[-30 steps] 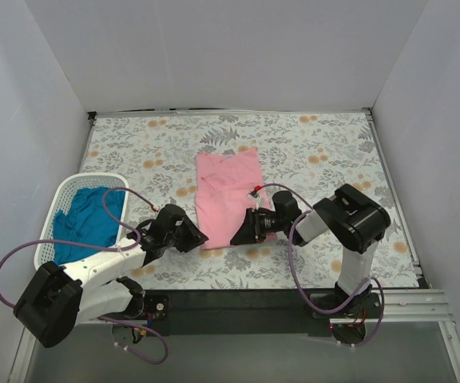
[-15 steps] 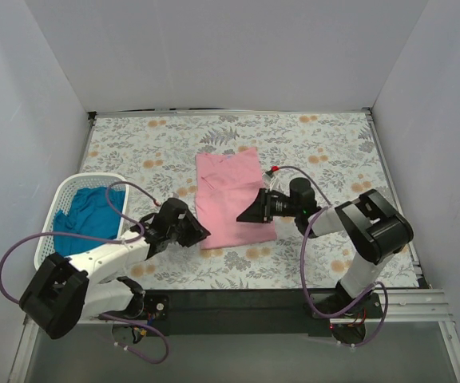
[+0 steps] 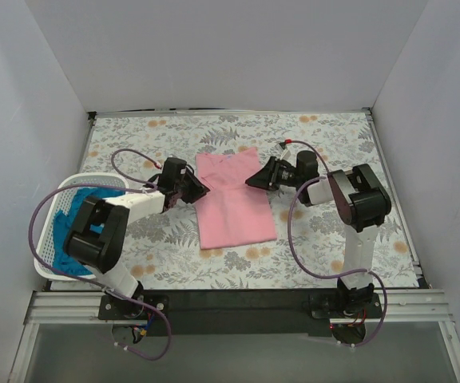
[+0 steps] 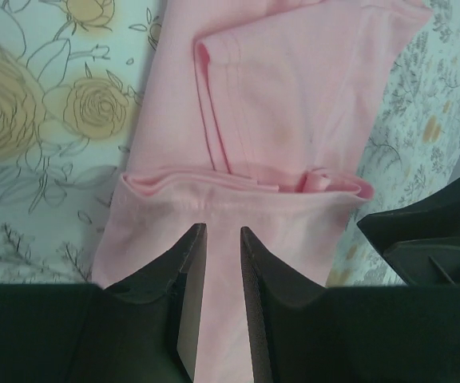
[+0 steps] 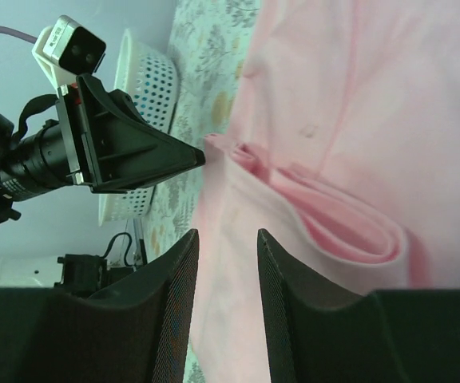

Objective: Fold and stack the t-shirts
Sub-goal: Fold the tshirt

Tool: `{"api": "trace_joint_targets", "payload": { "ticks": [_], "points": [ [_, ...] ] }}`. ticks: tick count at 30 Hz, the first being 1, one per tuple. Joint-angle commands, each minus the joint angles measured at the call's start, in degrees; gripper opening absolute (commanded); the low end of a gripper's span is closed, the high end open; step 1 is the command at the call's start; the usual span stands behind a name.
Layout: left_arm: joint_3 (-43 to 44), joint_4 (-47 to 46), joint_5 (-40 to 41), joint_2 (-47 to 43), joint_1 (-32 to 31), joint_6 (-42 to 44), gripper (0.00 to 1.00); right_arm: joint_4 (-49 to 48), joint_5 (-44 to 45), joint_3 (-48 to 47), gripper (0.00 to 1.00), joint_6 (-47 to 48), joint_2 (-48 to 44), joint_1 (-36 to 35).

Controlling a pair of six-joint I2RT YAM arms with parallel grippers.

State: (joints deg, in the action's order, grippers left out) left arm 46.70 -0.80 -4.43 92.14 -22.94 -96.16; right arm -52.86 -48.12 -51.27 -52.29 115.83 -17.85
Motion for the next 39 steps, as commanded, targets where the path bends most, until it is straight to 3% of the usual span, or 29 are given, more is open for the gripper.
{"api": "trace_joint_targets", "payload": {
  "ticks": [1, 9, 16, 19, 23, 26, 29, 34, 39],
  "points": [
    [3.0, -1.9, -1.9, 5.4, 1.4, 1.2, 0.22, 0.7, 2.0, -3.0, 0.42, 0.4, 4.5, 1.5],
    [2.3, -2.7, -0.8, 9.5, 2.7, 1.3, 0.22, 4.3, 6.5, -2.0, 0.41, 2.4, 7.9, 4.0],
    [2.7, 0.0, 0.1, 0.3, 0.4, 7.6, 0.27, 9.0, 5.3, 1.1, 0.41, 8.4, -4.0, 3.9],
    [3.2, 4.5, 3.7, -3.9, -2.3, 11.2, 0.3, 20.4, 8.8, 2.0, 0.43, 16.3, -11.8, 3.8],
    [3.1, 11.1, 12.8, -11.4, -7.4, 14.2, 0.36, 46.1, 21.5, 1.4, 0.47, 31.1, -21.5, 1.2],
    [3.3, 18.4, 20.9, -15.3, -12.4, 15.2, 0.46, 59.2, 31.8, 1.3, 0.48, 36.7, -27.3, -1.7],
    [3.4, 26.4, 23.6, -17.6, -15.6, 13.4, 0.55, 68.3, 39.8, 2.2, 0.5, 38.9, -32.1, -5.1],
    [1.6, 37.3, 26.6, -20.8, -20.9, 7.7, 0.69, 73.9, 43.6, 5.3, 0.52, 38.4, -37.7, -12.0],
    [-2.3, 39.1, 23.4, -22.7, -23.6, 2.8, 0.7, 75.4, 47.1, 6.6, 0.52, 35.3, -37.3, -18.0]
  ]
}}
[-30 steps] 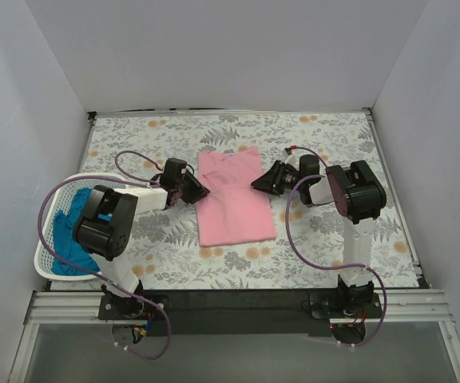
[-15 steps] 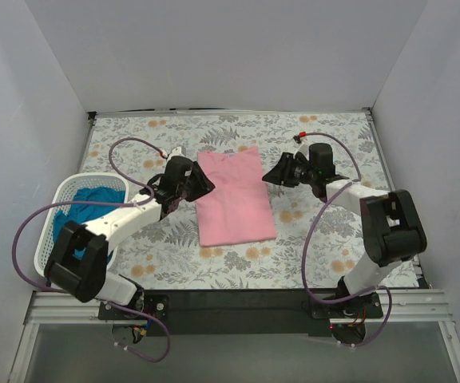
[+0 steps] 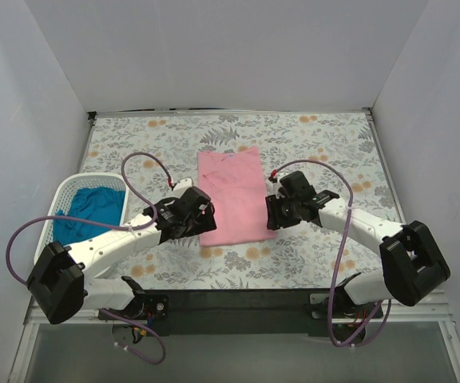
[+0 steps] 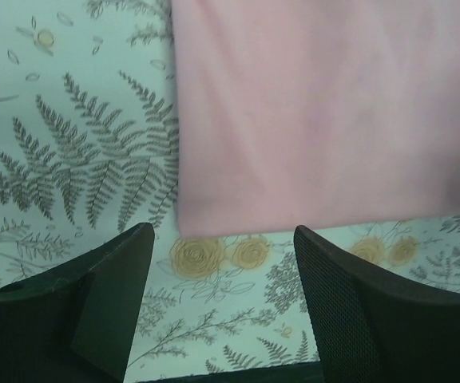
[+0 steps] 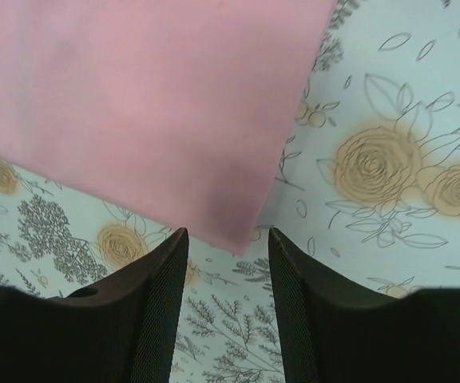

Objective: Fold and stack the t-shirts
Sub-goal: Fold the tshirt

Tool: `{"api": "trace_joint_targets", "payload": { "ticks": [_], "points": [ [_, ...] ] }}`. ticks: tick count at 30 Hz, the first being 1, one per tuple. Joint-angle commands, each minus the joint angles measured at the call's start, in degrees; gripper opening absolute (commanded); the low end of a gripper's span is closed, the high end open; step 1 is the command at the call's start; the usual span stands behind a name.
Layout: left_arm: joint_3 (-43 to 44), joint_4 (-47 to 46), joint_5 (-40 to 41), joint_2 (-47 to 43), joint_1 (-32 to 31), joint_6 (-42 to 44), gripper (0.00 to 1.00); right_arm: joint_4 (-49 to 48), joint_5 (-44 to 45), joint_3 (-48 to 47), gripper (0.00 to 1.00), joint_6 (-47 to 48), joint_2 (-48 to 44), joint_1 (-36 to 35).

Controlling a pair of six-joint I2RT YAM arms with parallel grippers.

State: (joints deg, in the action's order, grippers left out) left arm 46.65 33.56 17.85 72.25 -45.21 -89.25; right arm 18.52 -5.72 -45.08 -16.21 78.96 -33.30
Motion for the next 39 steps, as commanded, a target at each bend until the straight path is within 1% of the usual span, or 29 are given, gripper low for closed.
{"api": "trace_joint_targets", "payload": {
  "ticks": [1, 2, 3, 6, 14, 15, 17, 18, 21, 24, 25, 27, 28, 30, 31, 34, 39],
  "points": [
    [-2.8, 4.8, 1.1, -3.0, -1.7, -4.5, 0.7, 4.1, 5.4, 0.5, 0.52, -1.3, 0.1, -3.4],
    [-3.2, 4.8, 0.8, -3.3, -2.0, -4.9, 0.7, 4.4, 5.5, 0.5, 0.52, -2.3, 0.4, -5.2],
    [-3.6, 4.7, 0.4, -3.3, -2.2, -5.2, 0.7, 4.5, 8.8, 0.3, 0.52, -2.9, 0.7, -5.9],
    [-4.3, 4.5, 0.3, -3.3, -2.8, -5.4, 0.71, 4.7, 11.6, 0.1, 0.52, -4.4, 2.2, -7.7],
    [-3.5, 4.3, 0.3, -1.5, -3.7, -5.5, 0.73, 4.9, 14.6, 0.4, 0.5, -6.6, 7.4, -10.1],
    [-3.5, 4.2, 0.4, -1.4, -3.9, -5.5, 0.75, 4.9, 14.9, 0.5, 0.49, -6.8, 7.7, -10.4],
    [-3.6, 4.0, 0.4, -1.2, -4.0, -5.4, 0.81, 5.2, 15.5, 0.8, 0.48, -7.3, 8.5, -11.4],
    [-3.7, 3.6, 0.1, -1.1, -4.2, -5.2, 0.86, 5.4, 16.1, 0.8, 0.48, -7.4, 8.9, -11.8],
    [-3.8, 3.2, -0.4, -0.4, -4.3, -5.1, 0.89, 6.7, 17.4, 0.3, 0.45, -8.0, 9.9, -12.7],
    [-3.3, 3.3, -0.8, 0.9, -4.4, -5.0, 0.9, 7.7, 18.0, 0.0, 0.39, -8.2, 10.6, -13.2],
    [-3.2, 3.4, -0.9, 1.3, -4.4, -4.8, 0.9, 8.1, 18.0, -0.1, 0.34, -8.3, 10.8, -13.5],
    [-3.0, 3.5, -1.3, 2.5, -4.4, -4.7, 0.88, 8.4, 18.2, -0.2, 0.29, -8.4, 11.1, -13.8],
    [-2.6, 3.5, -1.3, 2.9, -4.4, -4.8, 0.84, 8.6, 18.3, -0.2, 0.22, -8.5, 11.2, -14.0],
    [-2.3, 3.9, -1.3, 4.1, -4.4, -4.9, 0.79, 8.7, 18.3, -0.2, 0.14, -8.5, 11.6, -14.2],
    [-1.7, 4.1, -1.1, 4.5, -4.4, -5.1, 0.77, 8.8, 18.3, -0.2, 0.02, -8.5, 11.7, -14.4],
    [-1.0, 4.7, -0.4, 6.6, -4.4, -5.2, 0.72, 8.7, 18.6, -0.2, 0.01, -8.5, 11.9, -14.8],
    [2.2, 6.8, 1.9, 10.1, -4.5, -5.1, 0.68, 8.5, 19.0, -0.4, 0.01, -8.2, 12.5, -15.3]
  ]
}}
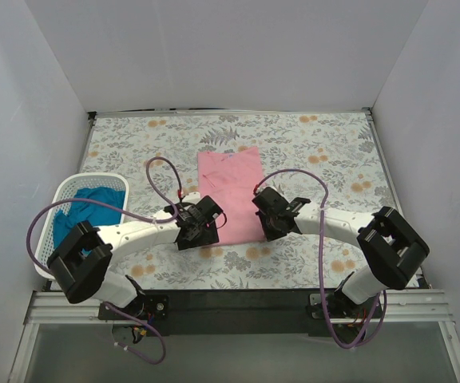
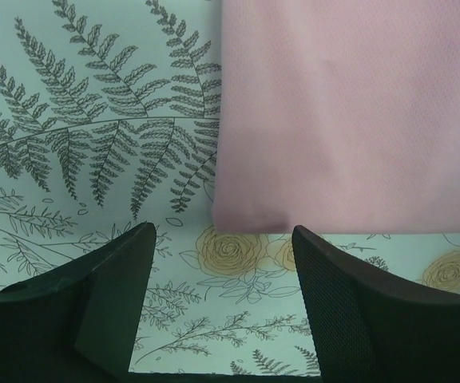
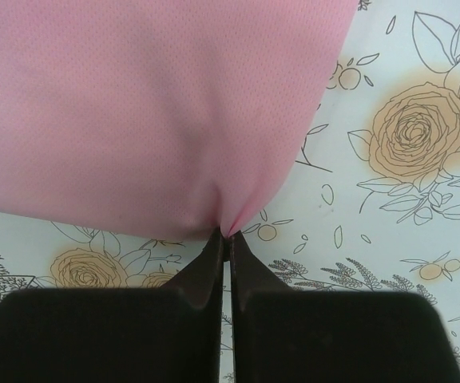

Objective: Fold and stack the t-shirts
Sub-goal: Fold the tshirt

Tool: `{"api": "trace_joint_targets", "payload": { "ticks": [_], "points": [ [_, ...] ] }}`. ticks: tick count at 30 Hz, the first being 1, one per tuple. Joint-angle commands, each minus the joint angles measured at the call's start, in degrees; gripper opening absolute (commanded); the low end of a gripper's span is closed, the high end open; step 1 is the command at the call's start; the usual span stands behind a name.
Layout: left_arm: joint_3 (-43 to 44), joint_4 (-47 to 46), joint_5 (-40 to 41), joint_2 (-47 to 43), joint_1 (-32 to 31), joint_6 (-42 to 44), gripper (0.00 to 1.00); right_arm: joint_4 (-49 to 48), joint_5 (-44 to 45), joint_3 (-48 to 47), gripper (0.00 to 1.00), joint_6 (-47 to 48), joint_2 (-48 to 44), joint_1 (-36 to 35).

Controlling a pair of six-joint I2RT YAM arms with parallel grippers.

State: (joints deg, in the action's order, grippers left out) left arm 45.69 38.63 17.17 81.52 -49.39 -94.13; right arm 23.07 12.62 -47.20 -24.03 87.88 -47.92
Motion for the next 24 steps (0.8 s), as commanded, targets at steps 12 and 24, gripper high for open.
{"api": "trace_joint_targets", "payload": {
  "ticks": [12, 24],
  "points": [
    [4.6, 3.4, 3.8, 7.3, -0.4, -1.1, 0.48, 2.9, 0.6, 2.5, 0.01, -0.3, 3.9, -0.9],
    [1.8, 1.5, 2.7, 10.2, -0.3, -1.7, 0.28, 2.5, 0.6, 2.6, 0.01, -0.4, 3.9, -1.3]
  ]
}}
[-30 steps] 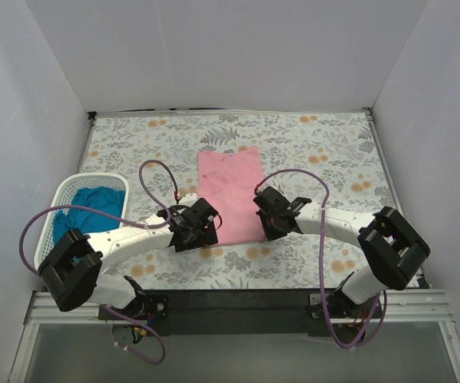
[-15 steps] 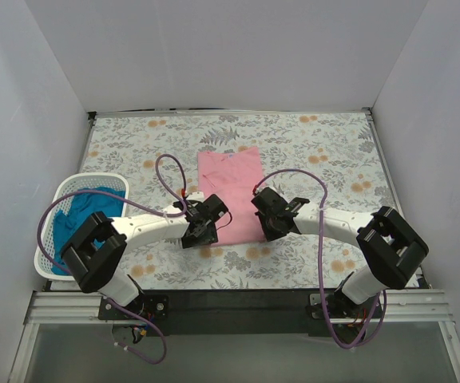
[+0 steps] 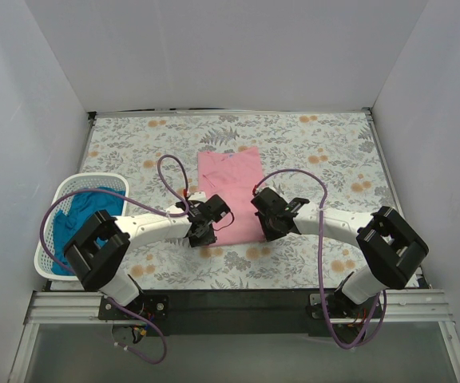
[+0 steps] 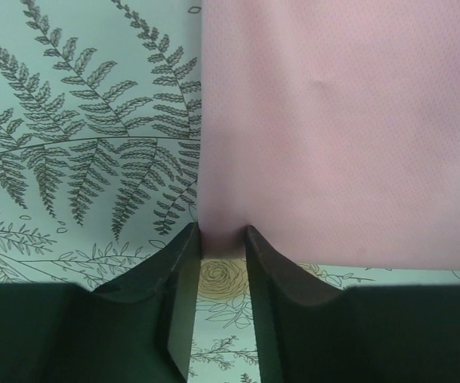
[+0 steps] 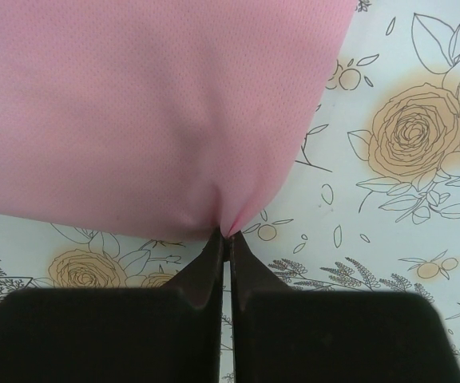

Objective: Fold and stack the t-shirts
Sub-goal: Fold the tshirt

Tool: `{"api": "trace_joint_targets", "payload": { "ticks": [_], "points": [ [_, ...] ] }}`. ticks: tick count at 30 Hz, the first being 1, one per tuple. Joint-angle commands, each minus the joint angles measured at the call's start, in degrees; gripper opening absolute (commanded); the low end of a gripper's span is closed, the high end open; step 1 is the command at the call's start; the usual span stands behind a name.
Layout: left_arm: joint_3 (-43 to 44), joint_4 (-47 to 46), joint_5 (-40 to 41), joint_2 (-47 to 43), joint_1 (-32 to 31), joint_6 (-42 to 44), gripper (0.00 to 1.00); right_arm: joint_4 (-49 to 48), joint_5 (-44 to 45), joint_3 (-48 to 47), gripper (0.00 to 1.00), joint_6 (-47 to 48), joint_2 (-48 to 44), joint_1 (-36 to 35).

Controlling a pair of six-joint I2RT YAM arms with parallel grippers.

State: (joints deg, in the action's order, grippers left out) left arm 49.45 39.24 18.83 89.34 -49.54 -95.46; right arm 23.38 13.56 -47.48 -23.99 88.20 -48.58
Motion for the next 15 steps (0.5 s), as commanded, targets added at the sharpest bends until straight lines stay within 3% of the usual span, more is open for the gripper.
{"api": "trace_joint_targets", "payload": {
  "ticks": [1, 5, 6, 15],
  "points": [
    [-2.1, 0.8, 0.9, 2.7, -0.1, -0.4, 0.26, 2.2, -0.3, 3.0, 0.01, -0.5, 3.6, -0.8],
    [-2.3, 1.1, 0.9, 2.7, -0.1, -0.4, 0.09, 2.1, -0.1, 3.0, 0.01, -0.5, 3.7, -1.3],
    [-2.1, 1.4, 1.1, 2.8, -0.1, -0.5, 0.0, 2.0, 0.1, 2.8, 0.01, -0.4, 3.5, -1.3],
    [-2.4, 4.7, -3.8, -2.9, -0.6, 0.1, 0.0, 5.9, -1.9, 3.3, 0.01, -2.3, -2.6, -4.6]
  ]
}}
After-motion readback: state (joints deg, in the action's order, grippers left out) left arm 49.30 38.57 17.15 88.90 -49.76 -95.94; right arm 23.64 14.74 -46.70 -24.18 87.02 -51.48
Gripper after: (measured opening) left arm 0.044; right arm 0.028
